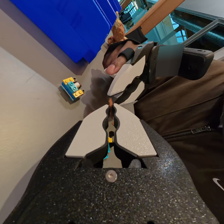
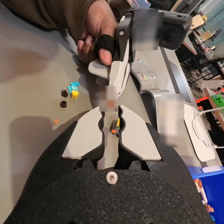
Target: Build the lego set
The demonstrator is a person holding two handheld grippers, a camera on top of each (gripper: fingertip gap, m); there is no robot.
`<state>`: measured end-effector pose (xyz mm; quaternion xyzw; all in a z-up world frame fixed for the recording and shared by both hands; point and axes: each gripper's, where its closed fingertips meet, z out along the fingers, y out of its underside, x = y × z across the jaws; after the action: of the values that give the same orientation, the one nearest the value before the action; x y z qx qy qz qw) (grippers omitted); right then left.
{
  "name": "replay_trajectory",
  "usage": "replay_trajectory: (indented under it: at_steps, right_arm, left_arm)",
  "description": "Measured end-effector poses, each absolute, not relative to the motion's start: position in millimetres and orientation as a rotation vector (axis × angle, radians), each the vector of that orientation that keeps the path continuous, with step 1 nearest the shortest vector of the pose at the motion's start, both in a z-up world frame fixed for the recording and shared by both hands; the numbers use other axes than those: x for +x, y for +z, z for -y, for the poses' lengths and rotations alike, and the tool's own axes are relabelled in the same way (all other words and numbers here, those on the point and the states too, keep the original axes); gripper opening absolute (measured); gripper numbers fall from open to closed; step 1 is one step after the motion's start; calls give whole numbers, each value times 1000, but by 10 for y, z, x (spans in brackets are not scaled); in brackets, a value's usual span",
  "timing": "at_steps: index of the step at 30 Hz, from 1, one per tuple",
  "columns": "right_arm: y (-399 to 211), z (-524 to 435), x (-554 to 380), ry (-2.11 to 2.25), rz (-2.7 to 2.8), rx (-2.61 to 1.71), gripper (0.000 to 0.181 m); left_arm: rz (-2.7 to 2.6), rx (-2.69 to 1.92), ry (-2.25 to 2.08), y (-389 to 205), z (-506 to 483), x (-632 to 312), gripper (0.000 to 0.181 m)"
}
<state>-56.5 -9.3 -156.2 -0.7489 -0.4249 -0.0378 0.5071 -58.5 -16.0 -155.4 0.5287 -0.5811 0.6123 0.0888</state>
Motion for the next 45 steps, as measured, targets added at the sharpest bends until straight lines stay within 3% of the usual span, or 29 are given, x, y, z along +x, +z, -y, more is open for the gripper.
replay_trajectory:
  at_steps: [12, 22, 29, 36, 45]
  right_arm:
    - [-1561, 117, -601, -10, 1001, -1824, 9]
    - [-1547, 95, -538, 207, 799, -1918, 8]
    - [-1562, 105, -545, 240, 781, -1942, 8]
    - [-1565, 113, -555, 243, 790, -1942, 8]
    - [-1580, 117, -562, 237, 799, -1941, 9]
  left_arm:
    - [1899, 1461, 1875, -1480, 213, -624, 10]
    - [2708, 1263, 1901, -1512, 140, -587, 25]
    - [3103, 1089, 1790, -1571, 170, -556, 20]
    - [3108, 1086, 1818, -1560, 149, -548, 9]
    - [3127, 1057, 1830, -1562, 163, -545, 8]
